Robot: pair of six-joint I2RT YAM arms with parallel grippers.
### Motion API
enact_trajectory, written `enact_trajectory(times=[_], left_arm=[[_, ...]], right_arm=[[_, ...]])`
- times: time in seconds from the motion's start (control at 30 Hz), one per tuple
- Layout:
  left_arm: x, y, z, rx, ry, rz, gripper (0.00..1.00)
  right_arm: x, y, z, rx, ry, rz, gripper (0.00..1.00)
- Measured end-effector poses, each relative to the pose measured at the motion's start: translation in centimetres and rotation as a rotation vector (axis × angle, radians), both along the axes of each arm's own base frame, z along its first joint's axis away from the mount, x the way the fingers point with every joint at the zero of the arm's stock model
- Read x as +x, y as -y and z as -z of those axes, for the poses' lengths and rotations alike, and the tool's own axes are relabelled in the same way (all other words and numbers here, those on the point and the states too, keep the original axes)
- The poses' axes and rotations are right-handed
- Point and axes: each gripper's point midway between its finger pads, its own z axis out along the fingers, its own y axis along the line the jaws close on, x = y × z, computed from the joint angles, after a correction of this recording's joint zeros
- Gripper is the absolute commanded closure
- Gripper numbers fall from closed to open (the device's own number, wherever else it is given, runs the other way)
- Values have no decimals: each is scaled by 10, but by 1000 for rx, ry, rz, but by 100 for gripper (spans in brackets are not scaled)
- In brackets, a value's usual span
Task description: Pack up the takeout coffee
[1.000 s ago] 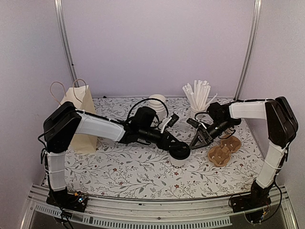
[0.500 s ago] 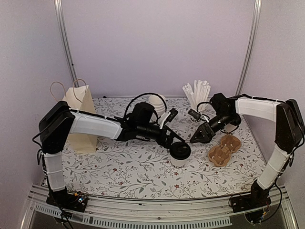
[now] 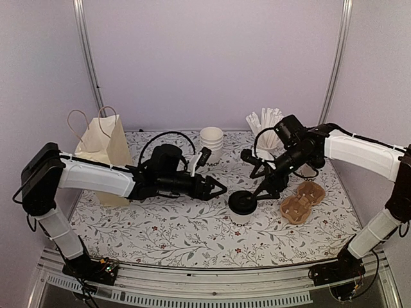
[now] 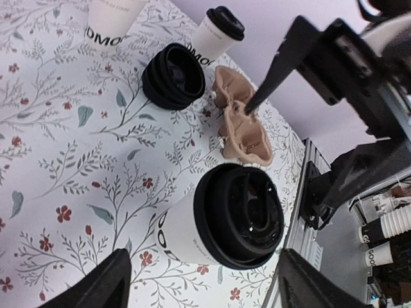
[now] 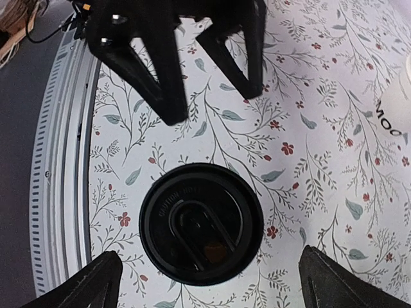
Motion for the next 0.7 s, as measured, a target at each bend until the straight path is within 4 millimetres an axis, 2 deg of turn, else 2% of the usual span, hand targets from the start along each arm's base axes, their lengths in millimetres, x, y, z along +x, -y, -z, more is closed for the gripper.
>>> enact_trajectory(times=[0.13, 0.3, 0.5, 0.7], left_arm=[[-4, -2, 18, -6, -123, -6, 36], [-11, 2, 26, -30, -206, 10, 43], [-17, 6, 39, -33, -273, 42, 49], [-23, 12, 58, -15, -333, 76, 51]], right_arm=[[-16, -22, 3, -44, 123, -110, 1], [-15, -34, 10, -87, 214, -142, 1], [-17, -39, 29, -143, 229, -166, 1], [-21, -39, 38, -160, 217, -182, 1]])
